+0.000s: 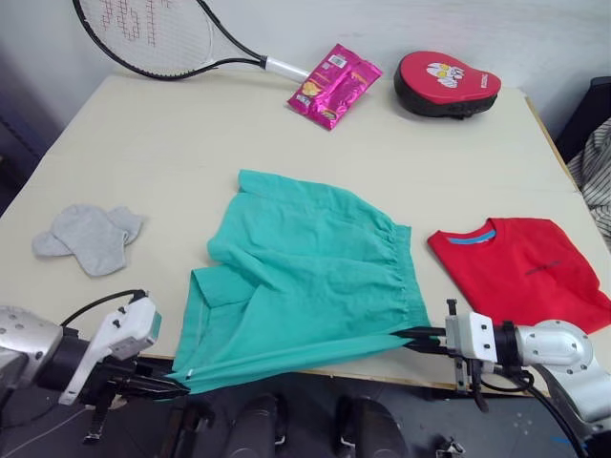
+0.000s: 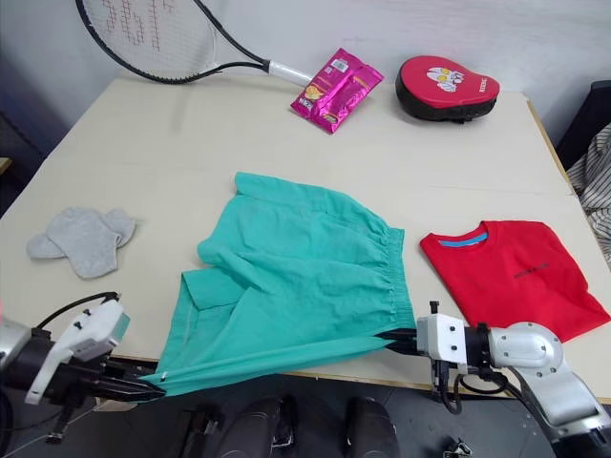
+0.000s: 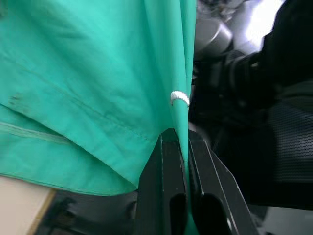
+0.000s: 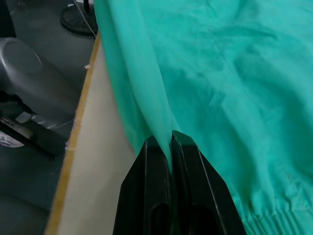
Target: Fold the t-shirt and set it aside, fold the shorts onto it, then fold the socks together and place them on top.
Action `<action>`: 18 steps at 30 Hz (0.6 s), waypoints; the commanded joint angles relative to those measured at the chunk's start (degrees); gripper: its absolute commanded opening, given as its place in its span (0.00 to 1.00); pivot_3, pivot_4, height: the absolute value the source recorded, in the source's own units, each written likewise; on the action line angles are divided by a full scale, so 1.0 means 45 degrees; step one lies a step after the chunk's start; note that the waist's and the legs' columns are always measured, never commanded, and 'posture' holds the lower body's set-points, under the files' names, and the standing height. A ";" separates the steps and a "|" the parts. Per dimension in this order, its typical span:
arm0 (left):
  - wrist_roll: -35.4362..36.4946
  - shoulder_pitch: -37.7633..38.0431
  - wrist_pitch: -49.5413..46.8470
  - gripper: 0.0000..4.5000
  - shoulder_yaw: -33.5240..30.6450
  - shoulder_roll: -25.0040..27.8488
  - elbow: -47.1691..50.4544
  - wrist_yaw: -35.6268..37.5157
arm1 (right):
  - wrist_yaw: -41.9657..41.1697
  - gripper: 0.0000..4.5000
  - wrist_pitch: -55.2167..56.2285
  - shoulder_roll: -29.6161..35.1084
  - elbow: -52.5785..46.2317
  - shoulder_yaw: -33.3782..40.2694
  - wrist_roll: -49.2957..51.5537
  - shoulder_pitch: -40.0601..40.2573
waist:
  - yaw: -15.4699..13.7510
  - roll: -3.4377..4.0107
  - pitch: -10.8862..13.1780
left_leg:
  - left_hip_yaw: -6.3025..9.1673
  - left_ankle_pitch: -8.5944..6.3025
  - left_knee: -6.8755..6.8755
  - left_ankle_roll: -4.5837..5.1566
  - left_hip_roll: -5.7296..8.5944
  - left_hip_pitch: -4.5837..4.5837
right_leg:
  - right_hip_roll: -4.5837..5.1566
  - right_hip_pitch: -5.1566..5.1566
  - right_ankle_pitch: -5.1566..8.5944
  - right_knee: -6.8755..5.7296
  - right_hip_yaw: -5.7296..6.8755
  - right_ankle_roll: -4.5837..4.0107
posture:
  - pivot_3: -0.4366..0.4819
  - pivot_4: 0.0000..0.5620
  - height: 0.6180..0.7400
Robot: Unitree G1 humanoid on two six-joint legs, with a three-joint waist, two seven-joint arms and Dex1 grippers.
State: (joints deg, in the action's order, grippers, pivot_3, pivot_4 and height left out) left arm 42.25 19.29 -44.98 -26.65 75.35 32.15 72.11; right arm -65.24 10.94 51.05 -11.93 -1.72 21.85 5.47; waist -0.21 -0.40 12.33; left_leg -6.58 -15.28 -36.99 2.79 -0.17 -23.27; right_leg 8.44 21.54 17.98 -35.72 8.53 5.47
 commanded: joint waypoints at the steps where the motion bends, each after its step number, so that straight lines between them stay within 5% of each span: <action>1: 0.1292 -0.2697 -0.0743 0.00 0.0195 0.0197 -0.1413 -0.0105 | 0.0543 0.00 -0.1728 0.0431 -0.0401 0.1419 0.0848 0.0150 | 0.0001 0.0002 -0.0002 | -0.0005 0.0002 -0.0001 0.0000 0.0001 0.0008 | 0.0002 -0.0002 -0.0002 -0.0006 -0.0010 0.0000 | 0.48 0.27 1.00; 7: 0.1874 -0.9973 -0.1716 0.00 0.3508 0.0062 -0.4120 0.0312 | 0.1359 0.00 -0.6245 0.0712 -0.1267 0.2825 0.3990 -0.0741 | -0.0112 0.0000 -0.0003 | -0.0001 0.0009 -0.0003 -0.0001 -0.0001 0.0007 | -0.0006 0.0018 -0.0009 -0.0033 -0.0032 -0.0010 | 0.48 0.27 1.00; 10: -0.1462 -1.3976 0.0709 0.00 0.6444 -0.1392 -0.7311 0.0978 | 0.1632 0.00 -0.8285 0.0844 -0.0792 0.3120 0.5240 -0.2035 | -0.0165 0.0000 -0.0002 | -0.0036 0.0038 0.0005 0.0041 -0.0003 0.0004 | -0.0041 0.0021 -0.0004 -0.0037 -0.0018 -0.0011 | 0.48 0.27 1.00; 13: -0.5274 -1.7811 0.4618 0.00 0.8993 -0.3810 -1.2465 0.1175 | 0.2244 0.00 -0.8371 0.0458 0.1228 0.2364 0.3826 -0.4304 | -0.0280 -0.0012 -0.0012 | -0.0093 0.0062 -0.0035 0.0066 -0.0013 0.0024 | -0.0182 0.0016 -0.0018 -0.0056 -0.0002 -0.0001 | 0.48 0.27 1.00; 18: -0.7523 -2.0950 0.9112 0.00 0.9206 -0.6851 -1.9037 -0.0893 | 0.3342 0.00 -0.8068 -0.0570 0.3615 0.1022 0.1696 -0.7132 | -0.0235 -0.0096 -0.0048 | -0.0121 0.0060 -0.0078 0.0139 -0.0013 -0.0080 | -0.0128 0.0105 -0.0065 -0.0036 -0.0080 0.0028 | 0.48 0.27 1.00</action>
State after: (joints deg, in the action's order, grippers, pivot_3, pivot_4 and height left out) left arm 11.97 -72.18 -10.55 16.73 44.41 -46.32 72.68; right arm -52.38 -26.16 48.80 0.78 3.21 33.26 -25.44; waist -1.27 -0.83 12.12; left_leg -7.14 -14.99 -37.44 3.46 -0.23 -23.97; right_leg 7.86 22.34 17.67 -36.05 8.13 5.63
